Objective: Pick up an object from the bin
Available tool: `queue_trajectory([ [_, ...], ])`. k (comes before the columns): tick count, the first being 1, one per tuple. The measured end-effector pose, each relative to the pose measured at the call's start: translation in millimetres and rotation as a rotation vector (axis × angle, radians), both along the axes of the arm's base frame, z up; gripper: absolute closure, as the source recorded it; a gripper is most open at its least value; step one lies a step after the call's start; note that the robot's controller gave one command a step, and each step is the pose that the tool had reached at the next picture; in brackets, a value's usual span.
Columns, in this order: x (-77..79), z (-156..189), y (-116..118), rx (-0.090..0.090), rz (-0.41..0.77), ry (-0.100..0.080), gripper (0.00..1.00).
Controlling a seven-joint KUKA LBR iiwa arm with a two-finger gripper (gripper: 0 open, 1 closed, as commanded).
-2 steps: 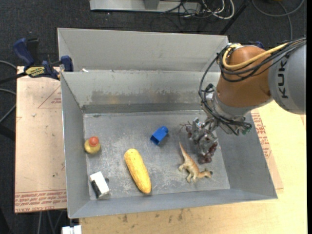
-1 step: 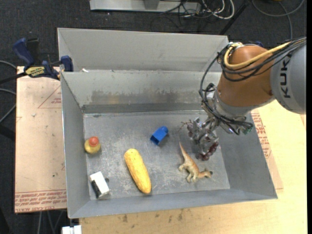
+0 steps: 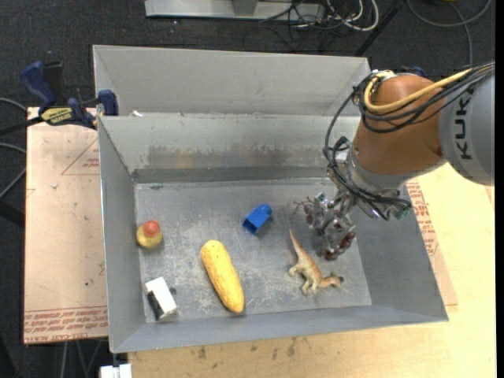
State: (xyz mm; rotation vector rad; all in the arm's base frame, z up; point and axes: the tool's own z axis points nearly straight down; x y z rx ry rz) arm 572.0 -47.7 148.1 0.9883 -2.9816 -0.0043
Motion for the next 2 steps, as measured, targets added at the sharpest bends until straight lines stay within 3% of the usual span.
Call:
queue_trajectory([
  [1, 1.3, 44, -13, -0.001, 0.012, -0.010, 1.00],
  [2, -0.9, 63, -8, -0.001, 0.022, 0.000, 1.00],
])
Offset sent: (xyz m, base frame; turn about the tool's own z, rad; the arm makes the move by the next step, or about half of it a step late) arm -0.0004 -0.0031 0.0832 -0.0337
